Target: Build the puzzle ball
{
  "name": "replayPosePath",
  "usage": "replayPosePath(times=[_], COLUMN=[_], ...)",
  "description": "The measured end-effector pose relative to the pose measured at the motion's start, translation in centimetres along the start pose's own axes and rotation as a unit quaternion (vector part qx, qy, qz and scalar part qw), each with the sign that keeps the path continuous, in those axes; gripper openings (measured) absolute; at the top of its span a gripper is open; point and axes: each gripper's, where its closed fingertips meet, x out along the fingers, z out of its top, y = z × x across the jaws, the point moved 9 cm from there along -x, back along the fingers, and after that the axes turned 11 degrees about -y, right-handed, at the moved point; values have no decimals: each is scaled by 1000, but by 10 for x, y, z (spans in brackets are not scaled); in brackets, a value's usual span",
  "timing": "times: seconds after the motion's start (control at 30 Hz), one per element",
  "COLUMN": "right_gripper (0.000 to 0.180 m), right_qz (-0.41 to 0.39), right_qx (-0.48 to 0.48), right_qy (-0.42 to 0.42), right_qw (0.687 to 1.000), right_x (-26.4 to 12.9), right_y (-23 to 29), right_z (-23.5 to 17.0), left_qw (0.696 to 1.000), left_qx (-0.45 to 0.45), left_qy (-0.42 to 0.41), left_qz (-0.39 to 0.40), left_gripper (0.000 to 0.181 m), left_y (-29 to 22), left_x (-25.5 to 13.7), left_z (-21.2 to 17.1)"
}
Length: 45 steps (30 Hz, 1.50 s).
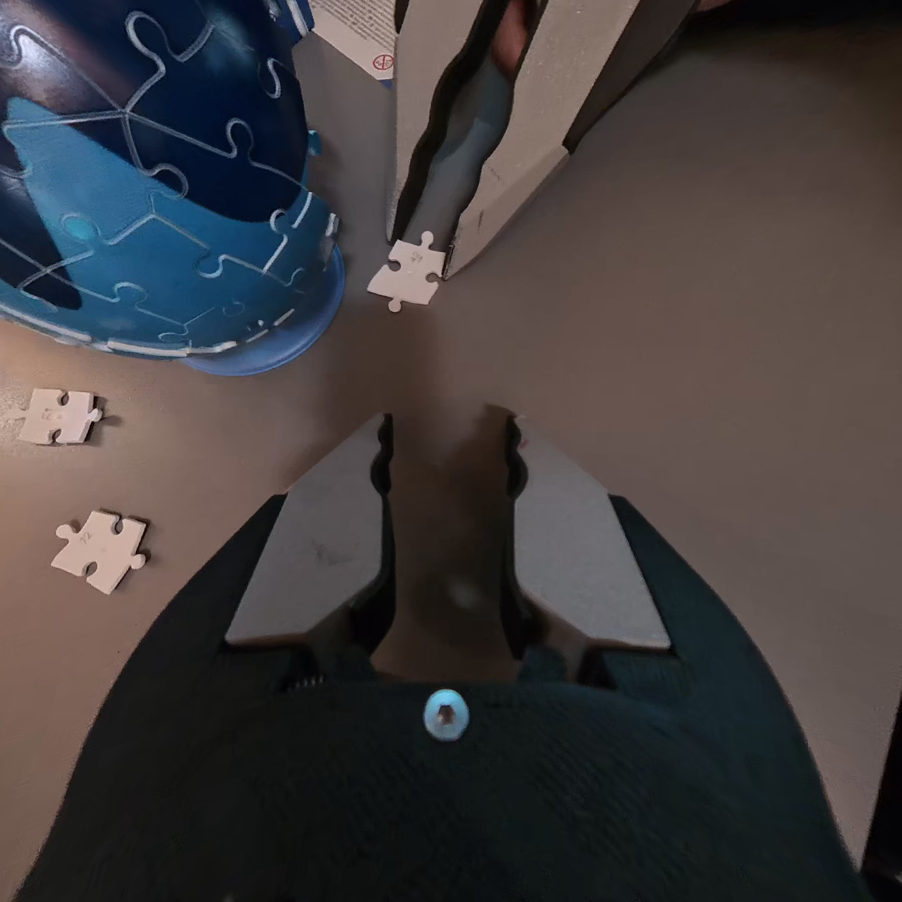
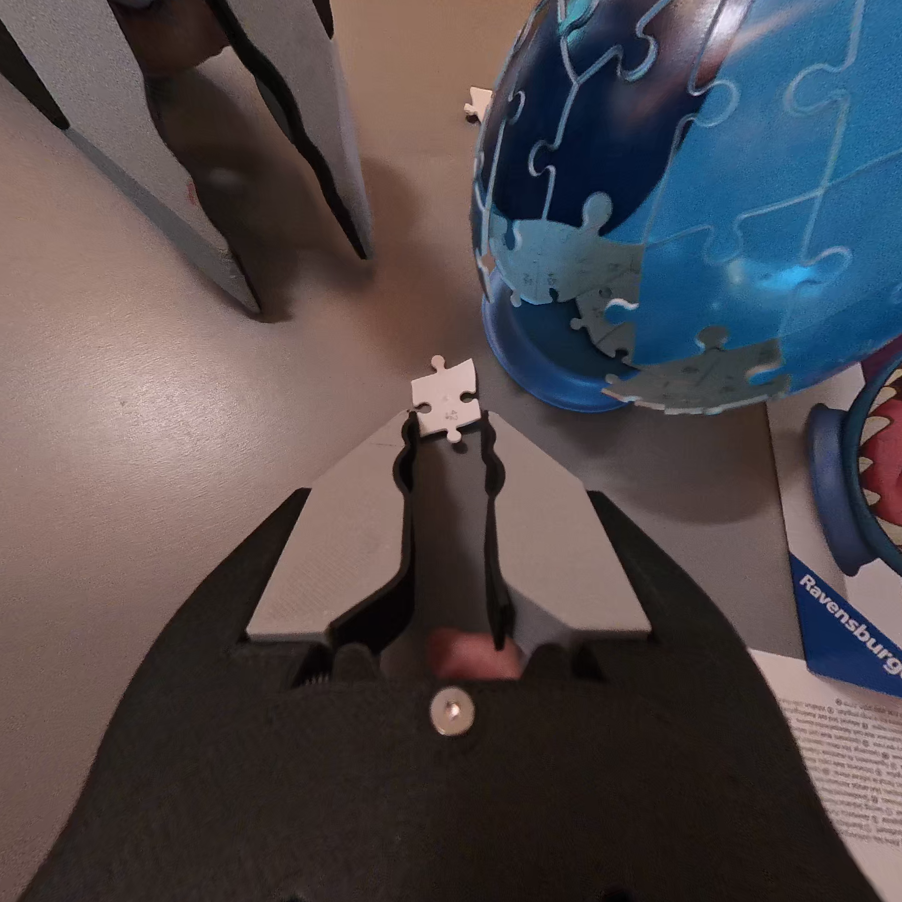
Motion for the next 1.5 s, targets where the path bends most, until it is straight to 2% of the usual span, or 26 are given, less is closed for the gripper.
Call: replayPosePath(times=[0.13, 0.27, 0.37, 0.5, 0.53, 0.63, 0.67, 1.17, 1.5], right_gripper=[23, 23, 23, 23, 23, 23, 23, 23, 23], right_qz=[-5, -11, -17, -29, -32, -38, -39, -48, -26], right_qx=[7, 8, 11, 13, 12, 9, 8, 5, -6], right_qy=[0, 0, 1, 3, 3, 3, 3, 4, -11], right_qw=[1000, 1000, 1000, 999, 999, 999, 999, 999, 1000], right_x=[-2, -2, -3, -4, -4, -5, -5, -5, -8], right_y=[0, 0, 0, -1, 0, 0, 0, 0, 6], right_z=[-1, -2, -2, -2, -2, -3, -3, -3, -1], left_qw=[1000, 995, 986, 983, 979, 974, 974, 980, 983], left_qx=[-20, -59, -76, -109, -135, -149, -148, -134, -124], left_qy=[2, 8, 15, 21, 28, 58, 58, 57, 58], left_qz=[10, 76, 146, 146, 148, 163, 160, 138, 122], left_gripper=[45, 64, 97, 101, 109, 155, 158, 159, 159], left_y=[-2, 0, 5, 5, 7, 9, 8, 12, 17], left_x=[1, -1, -6, -11, -11, -14, -14, -13, -8], left_z=[0, -1, -4, -8, -11, -18, -18, -18, -15])
